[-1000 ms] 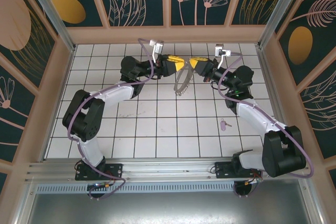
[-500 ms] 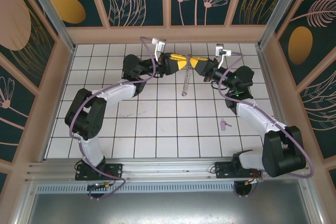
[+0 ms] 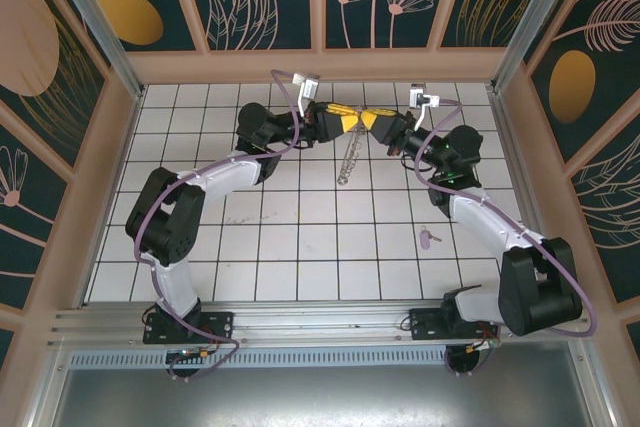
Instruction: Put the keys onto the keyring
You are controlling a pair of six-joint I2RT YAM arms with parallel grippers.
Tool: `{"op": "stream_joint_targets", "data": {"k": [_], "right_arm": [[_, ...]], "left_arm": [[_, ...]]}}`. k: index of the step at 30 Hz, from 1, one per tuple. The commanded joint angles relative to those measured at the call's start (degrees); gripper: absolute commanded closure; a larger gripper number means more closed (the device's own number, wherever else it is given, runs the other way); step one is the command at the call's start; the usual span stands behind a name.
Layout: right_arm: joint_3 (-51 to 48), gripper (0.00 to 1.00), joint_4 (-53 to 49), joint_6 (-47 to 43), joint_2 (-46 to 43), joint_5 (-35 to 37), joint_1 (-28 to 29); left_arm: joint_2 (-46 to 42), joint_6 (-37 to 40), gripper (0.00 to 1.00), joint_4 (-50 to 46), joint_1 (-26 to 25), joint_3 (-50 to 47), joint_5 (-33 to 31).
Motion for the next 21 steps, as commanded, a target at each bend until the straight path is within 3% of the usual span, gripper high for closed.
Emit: {"op": "stream_joint_targets", "data": {"k": [1,16,21], "right_arm": [[1.5,1.00,4.2,0.3,-0.1,-1.0,0.4],[1.6,1.00,3.7,-0.2,-0.1,-1.1,0.6],[1.6,1.00,3.3,-0.4,-0.1,-1.1,0.7]], "left_arm": [[0.7,0.9,0.81,1.3,-0.2,1.9,-0.6],[1.2,0.7,0.82,1.4,-0.5,2.2,-0.8],[1.3,0.7,0.96,1.5,-0.6,2.1,-0.8]]}}
